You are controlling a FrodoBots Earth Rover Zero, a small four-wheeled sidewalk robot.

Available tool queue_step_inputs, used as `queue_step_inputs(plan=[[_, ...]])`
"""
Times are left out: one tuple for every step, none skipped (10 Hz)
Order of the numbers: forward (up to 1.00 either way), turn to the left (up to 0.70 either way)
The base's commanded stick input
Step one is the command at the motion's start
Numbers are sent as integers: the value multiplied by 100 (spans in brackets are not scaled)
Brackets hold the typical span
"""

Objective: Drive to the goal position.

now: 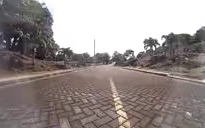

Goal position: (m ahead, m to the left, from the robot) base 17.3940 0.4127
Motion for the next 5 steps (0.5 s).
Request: queue_step_inputs(plan=[[70,0],[70,0],[70,0],[70,0],[70,0]])
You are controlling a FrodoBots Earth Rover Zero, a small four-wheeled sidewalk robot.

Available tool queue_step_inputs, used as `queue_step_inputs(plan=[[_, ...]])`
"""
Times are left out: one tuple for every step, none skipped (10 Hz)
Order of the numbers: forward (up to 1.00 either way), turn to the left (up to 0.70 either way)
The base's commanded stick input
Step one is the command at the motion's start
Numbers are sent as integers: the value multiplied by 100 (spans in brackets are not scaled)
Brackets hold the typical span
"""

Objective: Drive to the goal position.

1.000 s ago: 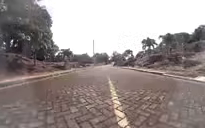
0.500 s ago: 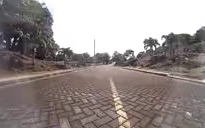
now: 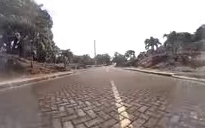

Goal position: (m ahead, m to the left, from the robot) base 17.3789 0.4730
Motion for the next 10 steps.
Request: queue_step_inputs(plan=[[70,0],[70,0],[70,0],[70,0],[70,0],[70,0],[70,0],[70,0],[70,0],[70,0]])
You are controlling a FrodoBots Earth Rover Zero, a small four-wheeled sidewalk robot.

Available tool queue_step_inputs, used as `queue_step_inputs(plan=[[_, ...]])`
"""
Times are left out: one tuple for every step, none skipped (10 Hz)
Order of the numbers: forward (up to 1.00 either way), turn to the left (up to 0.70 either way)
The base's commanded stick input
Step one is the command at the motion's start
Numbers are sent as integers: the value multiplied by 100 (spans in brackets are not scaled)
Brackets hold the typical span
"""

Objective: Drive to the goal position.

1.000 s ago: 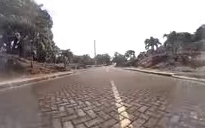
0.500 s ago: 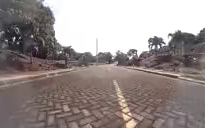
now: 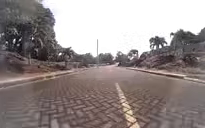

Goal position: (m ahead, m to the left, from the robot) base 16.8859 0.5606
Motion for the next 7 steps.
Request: queue_step_inputs(plan=[[70,0],[70,0],[70,0],[70,0],[70,0],[70,0],[70,0]])
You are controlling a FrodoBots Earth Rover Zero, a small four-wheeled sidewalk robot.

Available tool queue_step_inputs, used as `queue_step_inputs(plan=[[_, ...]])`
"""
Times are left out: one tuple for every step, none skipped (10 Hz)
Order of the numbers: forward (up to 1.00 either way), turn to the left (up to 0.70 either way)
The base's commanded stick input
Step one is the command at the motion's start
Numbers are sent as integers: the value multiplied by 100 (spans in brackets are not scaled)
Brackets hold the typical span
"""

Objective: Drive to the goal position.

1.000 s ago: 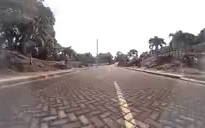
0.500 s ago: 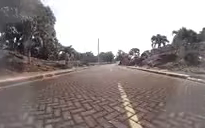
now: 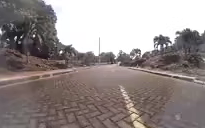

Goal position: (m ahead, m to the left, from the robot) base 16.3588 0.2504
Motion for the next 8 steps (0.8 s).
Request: queue_step_inputs(plan=[[70,0],[70,0],[70,0],[70,0],[70,0],[70,0],[70,0],[70,0]])
